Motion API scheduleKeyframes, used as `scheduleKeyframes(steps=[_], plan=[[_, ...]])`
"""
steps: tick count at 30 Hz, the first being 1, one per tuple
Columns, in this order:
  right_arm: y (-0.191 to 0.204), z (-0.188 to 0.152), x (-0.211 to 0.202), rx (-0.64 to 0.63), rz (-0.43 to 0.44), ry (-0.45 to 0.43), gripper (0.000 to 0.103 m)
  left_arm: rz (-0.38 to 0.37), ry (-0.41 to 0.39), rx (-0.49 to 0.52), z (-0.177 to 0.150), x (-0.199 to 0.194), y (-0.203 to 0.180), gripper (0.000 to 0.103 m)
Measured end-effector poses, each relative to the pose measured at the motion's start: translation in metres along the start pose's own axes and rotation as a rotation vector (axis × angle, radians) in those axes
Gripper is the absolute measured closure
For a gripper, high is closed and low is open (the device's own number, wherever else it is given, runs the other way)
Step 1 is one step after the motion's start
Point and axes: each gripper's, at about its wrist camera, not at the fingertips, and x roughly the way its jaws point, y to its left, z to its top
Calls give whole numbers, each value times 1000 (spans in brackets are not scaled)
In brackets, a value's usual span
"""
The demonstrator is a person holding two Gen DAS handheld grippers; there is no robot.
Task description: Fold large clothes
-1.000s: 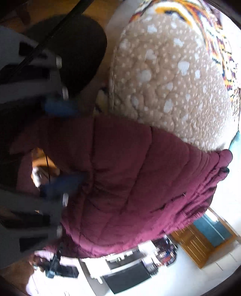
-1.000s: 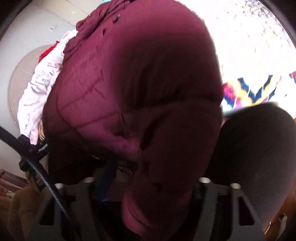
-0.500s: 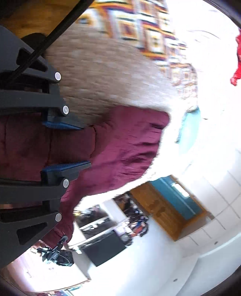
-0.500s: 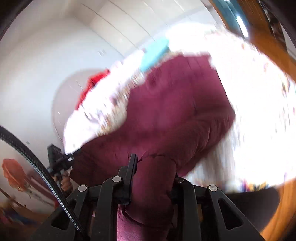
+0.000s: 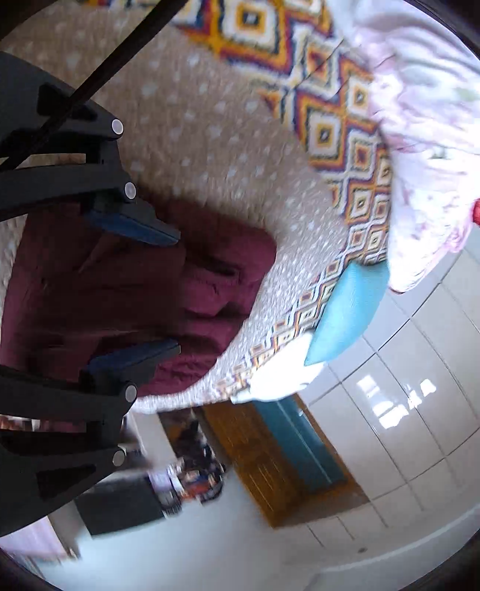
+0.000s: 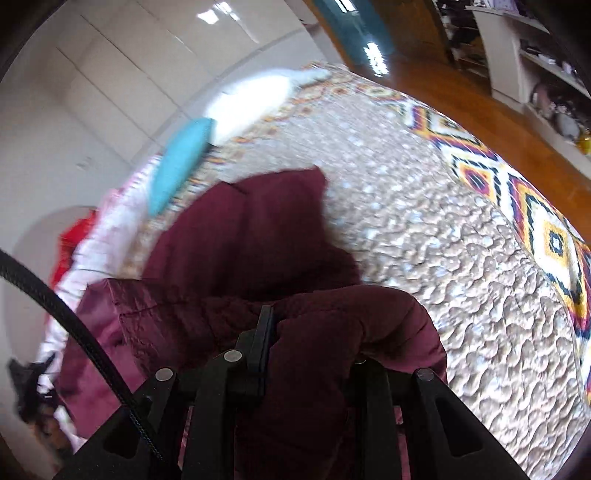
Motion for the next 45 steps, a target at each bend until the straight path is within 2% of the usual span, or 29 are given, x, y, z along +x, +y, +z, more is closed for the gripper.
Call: scheduleKeyframes(steps=[2, 4, 5, 7, 10, 11, 12, 15, 20, 23, 25, 27, 29, 33, 36, 38, 39, 40, 41, 42, 44, 45], plan=[[-15, -3, 14, 23, -29, 17, 79, -42, -13, 35, 4, -3, -7, 43], [-23, 0, 29, 62, -20, 23, 77, -53, -38, 90, 7, -11, -14, 35], [-27, 3, 31, 82, 2, 23, 76, -40, -49, 117, 7, -13, -17, 31], [-40, 3, 23, 110, 65, 32, 74, 12, -57, 177, 7, -11, -21, 29], [-46, 6, -2, 125, 189, 11, 62, 103, -18, 265, 6, 8, -21, 29], [-48, 5, -8, 124, 218, 8, 55, 128, 3, 283, 5, 18, -20, 29], [-51, 6, -18, 122, 260, 4, 48, 138, 22, 293, 5, 27, -17, 29], [-49, 6, -44, 121, 346, 7, 39, 143, 76, 295, 4, 54, -12, 29], [-58, 13, -79, 162, 482, -38, 22, 146, 116, 283, 9, 94, -9, 29], [-61, 20, -98, 93, 386, -112, 16, 145, 127, 294, 14, 114, -10, 29], [-50, 24, -104, -32, 257, -147, 10, 135, 147, 294, 18, 127, -9, 29], [-33, 27, -93, -172, 124, -145, 9, 105, 185, 276, 22, 142, -6, 29], [-22, 32, -69, -258, 44, -108, 9, 65, 225, 261, 26, 157, -5, 29], [-18, 46, -5, -343, -59, -35, 9, 23, 265, 253, 32, 177, -5, 27], [-23, 54, 31, -310, -63, 32, 9, 11, 291, 262, 32, 189, -11, 24], [-23, 54, 41, -288, -41, 61, 12, 40, 301, 310, 27, 195, -19, 23], [-20, 53, 44, -288, -49, 64, 18, 66, 295, 356, 23, 194, -26, 25], [-18, 51, 42, -293, -73, 55, 21, 83, 277, 390, 20, 190, -31, 39], [-16, 49, 38, -296, -81, 47, 34, 121, 246, 418, 16, 184, -36, 57], [-15, 47, 31, -294, -93, 40, 53, 149, 234, 426, 15, 180, -38, 60], [-17, 44, 15, -289, -124, 23, 72, 169, 199, 436, 9, 164, -41, 72], [-19, 42, 1, -282, -127, 7, 76, 171, 177, 442, 7, 155, -43, 73]])
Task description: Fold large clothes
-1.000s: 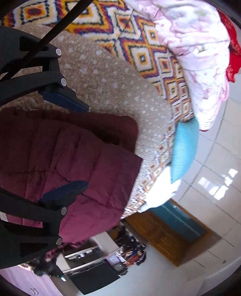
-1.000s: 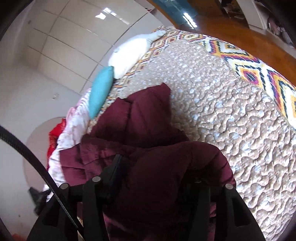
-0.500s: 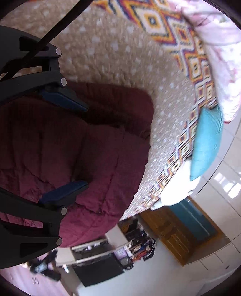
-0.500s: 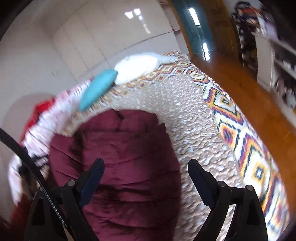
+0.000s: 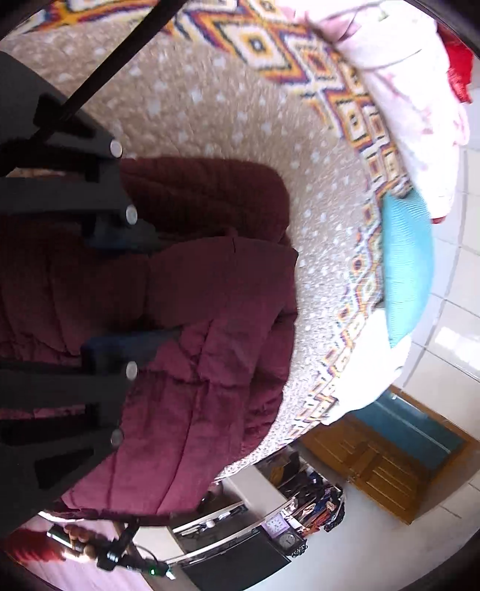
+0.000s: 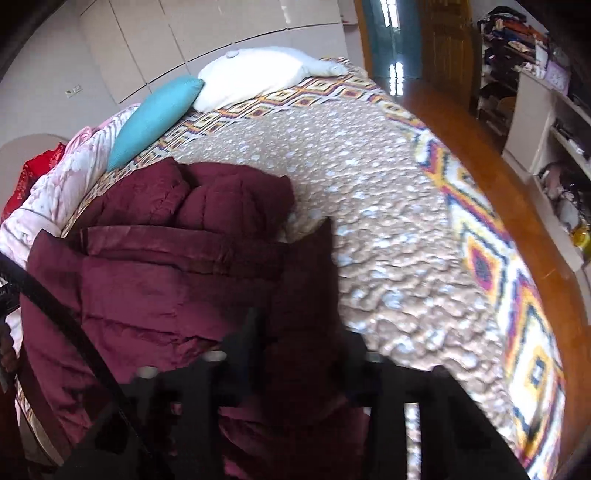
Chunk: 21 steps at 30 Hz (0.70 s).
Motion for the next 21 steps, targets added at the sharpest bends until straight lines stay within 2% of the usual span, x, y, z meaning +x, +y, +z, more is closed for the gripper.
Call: scheduleKeyframes(steps=[4, 7, 13, 16, 18, 21], plan=[[2, -7, -44, -4, -9, -69, 79, -18, -100, -19, -11, -54, 2, 76], [16, 0, -90, -25, 24, -155, 80, -32, -159, -26, -6, -93, -1, 76], [61, 64, -142, -66, 13, -314, 80, 25, -284, -26, 53, -152, -19, 76], [79, 110, -142, -56, -14, -361, 80, 93, -307, -28, 93, -147, -25, 76], [89, 142, -128, -36, -35, -371, 80, 158, -300, -27, 120, -127, -29, 76], [101, 172, -96, -23, -61, -353, 80, 245, -279, -17, 144, -89, -27, 76]])
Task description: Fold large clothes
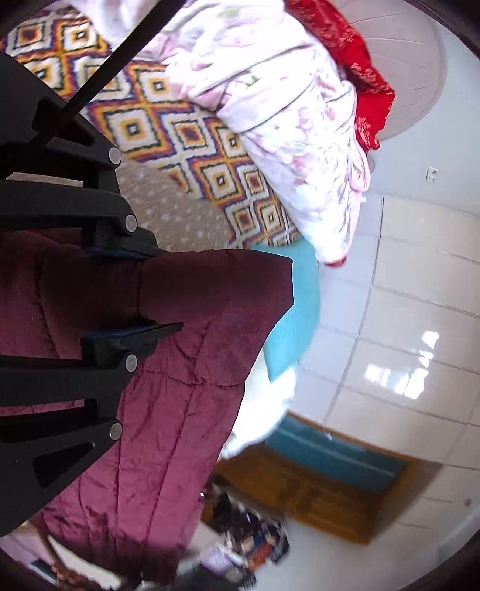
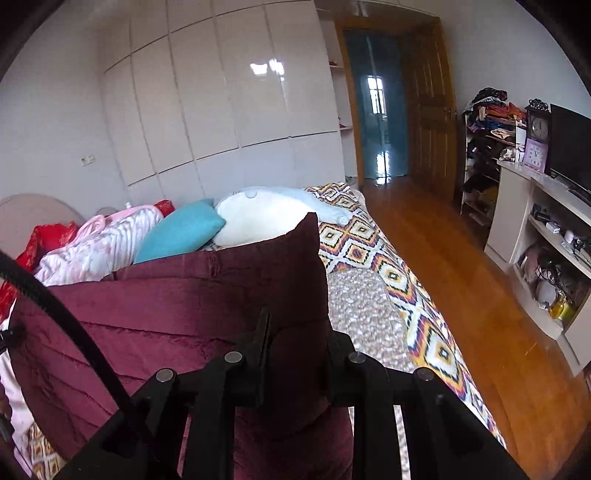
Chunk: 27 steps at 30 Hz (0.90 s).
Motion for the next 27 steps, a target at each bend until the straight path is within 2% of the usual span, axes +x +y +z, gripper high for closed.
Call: scheduleKeyframes(steps=[5, 9, 11, 13, 15, 16, 17, 18, 21, 24, 27], plan=[[13, -11, 97, -6, -52, 106, 80, 93, 91, 36, -14, 100, -6, 76], [-1, -50, 181, 27, -126, 221, 80, 130, 189, 3, -47, 174, 13, 73], [-14, -71, 212, 60, -139, 281, 80, 139, 241, -28, -70, 204, 28, 68], [-27, -91, 238, 86, -140, 348, 74, 139, 278, -76, -87, 224, 39, 64], [-37, -106, 254, 130, -154, 393, 57, 125, 276, -144, -94, 230, 51, 57], [-42, -107, 255, 166, -149, 392, 52, 130, 274, -164, -94, 229, 52, 48], [-49, -108, 256, 202, -147, 392, 42, 136, 276, -189, -92, 228, 56, 42], [-55, -107, 255, 237, -138, 391, 36, 131, 281, -209, -92, 227, 60, 41], [-70, -104, 238, 322, -103, 351, 35, 89, 283, -251, -88, 216, 70, 41], [-79, -93, 203, 312, -126, 299, 33, 67, 252, -268, -81, 184, 76, 41], [-76, -78, 163, 204, -212, 242, 32, 163, 180, -201, -69, 138, 76, 41]])
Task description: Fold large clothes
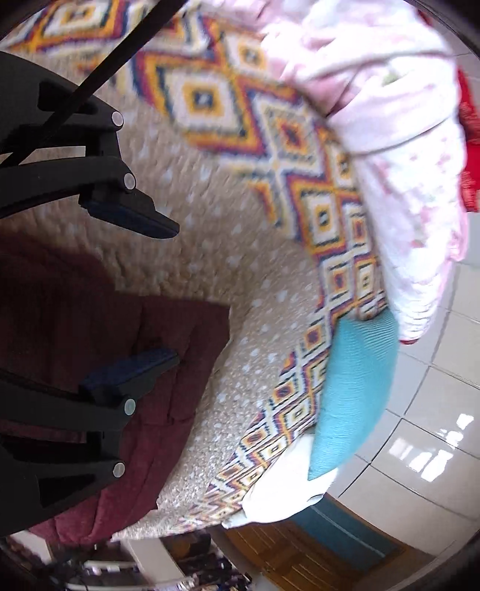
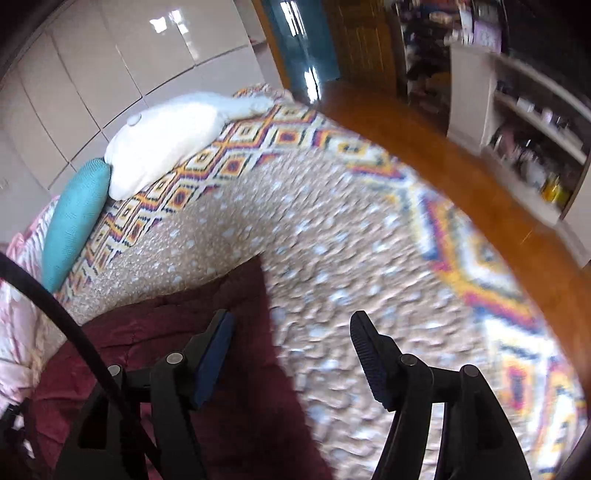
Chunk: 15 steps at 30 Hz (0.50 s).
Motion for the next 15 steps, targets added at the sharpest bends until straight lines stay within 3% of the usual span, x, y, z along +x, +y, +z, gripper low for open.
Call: scheduleKeyframes(steps=[3, 5, 7, 8, 9, 11, 15], plan=[[-5, 2, -43, -89, -58, -74, 32, 94, -78, 69, -3, -37, 4, 41], [-6, 0, -70, -83, -4, -79, 32, 98, -104, 103, -10, -64, 10, 41], [3, -4, -88, -62, 104, -59, 32, 83, -130, 131, -25, -88, 15, 41], [14, -9, -96, -66, 176, -36, 38, 75, -139, 145, -34, -99, 16, 41], [28, -15, -101, -79, 251, -7, 54, 69, -140, 156, -42, -106, 17, 41], [61, -31, -106, -109, 408, 60, 71, 47, -127, 164, -66, -120, 19, 40], [137, -64, -97, -153, 614, 131, 73, -82, -76, 162, -127, -128, 12, 40]])
